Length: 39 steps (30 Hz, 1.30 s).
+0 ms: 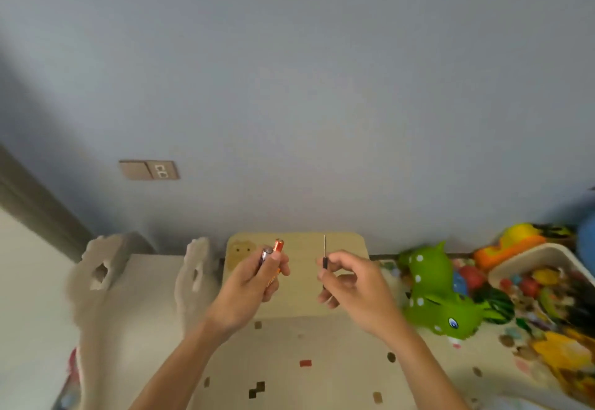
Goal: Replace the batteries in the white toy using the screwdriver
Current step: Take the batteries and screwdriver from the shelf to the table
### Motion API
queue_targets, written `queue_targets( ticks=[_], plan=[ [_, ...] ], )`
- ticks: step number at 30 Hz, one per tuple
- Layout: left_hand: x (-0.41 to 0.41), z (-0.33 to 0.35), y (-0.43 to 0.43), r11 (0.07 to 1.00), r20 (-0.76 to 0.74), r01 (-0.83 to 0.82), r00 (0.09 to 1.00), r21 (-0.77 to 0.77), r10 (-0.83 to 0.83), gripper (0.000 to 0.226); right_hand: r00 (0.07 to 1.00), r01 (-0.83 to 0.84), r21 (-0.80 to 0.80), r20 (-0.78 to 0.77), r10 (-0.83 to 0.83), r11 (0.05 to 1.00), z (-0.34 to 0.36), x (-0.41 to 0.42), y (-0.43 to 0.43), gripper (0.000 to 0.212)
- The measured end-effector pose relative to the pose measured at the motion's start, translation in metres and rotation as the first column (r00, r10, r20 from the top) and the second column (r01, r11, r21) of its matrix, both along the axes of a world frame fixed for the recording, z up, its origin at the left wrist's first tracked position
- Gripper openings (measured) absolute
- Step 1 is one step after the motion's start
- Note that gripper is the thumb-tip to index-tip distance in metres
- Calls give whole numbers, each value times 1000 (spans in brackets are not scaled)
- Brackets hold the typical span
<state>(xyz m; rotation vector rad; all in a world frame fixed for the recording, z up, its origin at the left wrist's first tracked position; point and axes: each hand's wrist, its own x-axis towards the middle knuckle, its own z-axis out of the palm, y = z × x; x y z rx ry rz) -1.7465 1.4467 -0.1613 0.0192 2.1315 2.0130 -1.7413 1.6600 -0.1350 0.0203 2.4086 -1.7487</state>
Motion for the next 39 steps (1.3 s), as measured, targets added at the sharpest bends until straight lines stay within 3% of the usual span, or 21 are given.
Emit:
queue_targets(
  ticks=[4, 9, 13, 18, 21, 23, 26, 27, 32, 39],
  plan=[
    [-75, -56, -4, 995, 77, -67, 994, -77, 72, 34, 996, -55, 19, 73, 53, 998, -60, -77, -4, 7],
    [-154, -188, -9, 981, 164, -12, 985, -194, 45, 27, 987, -67, 52, 151, 59, 996, -174, -155, 0, 4],
    [-193, -306, 1, 939, 174, 67, 985, -338, -7, 24, 975, -94, 79, 209, 75, 992, -288, -203, 14, 4],
    [-230, -462, 33, 852, 136, 228, 973, -472, -184, 17, 965, -149, 130, 237, 116, 980, -445, -248, 40, 5],
    [-254, -559, 57, 703, -63, 222, 933, -676, -355, 18, 961, -188, 149, 231, 150, 971, -539, -275, 58, 10],
    [-266, -616, 72, 577, -102, 206, 884, -791, -457, 16, 965, -210, 152, 194, 179, 966, -591, -292, 67, 10],
    [-274, -670, 85, 365, -190, 53, 779, -929, -598, 19, 970, -238, 167, 91, 225, 957, -644, -314, 77, 7],
    [-275, -681, 87, 337, -220, 5, 748, -941, -626, 23, 969, -246, 179, 50, 241, 953, -655, -320, 80, 7],
    [-273, -700, 79, 363, -341, -128, 711, -923, -615, 25, 933, -293, 286, -122, 338, 912, -675, -338, 88, 12],
    [-276, -705, 71, 464, -373, -99, 748, -880, -548, 37, 876, -331, 442, -184, 446, 833, -683, -336, 89, 6]
  ],
)
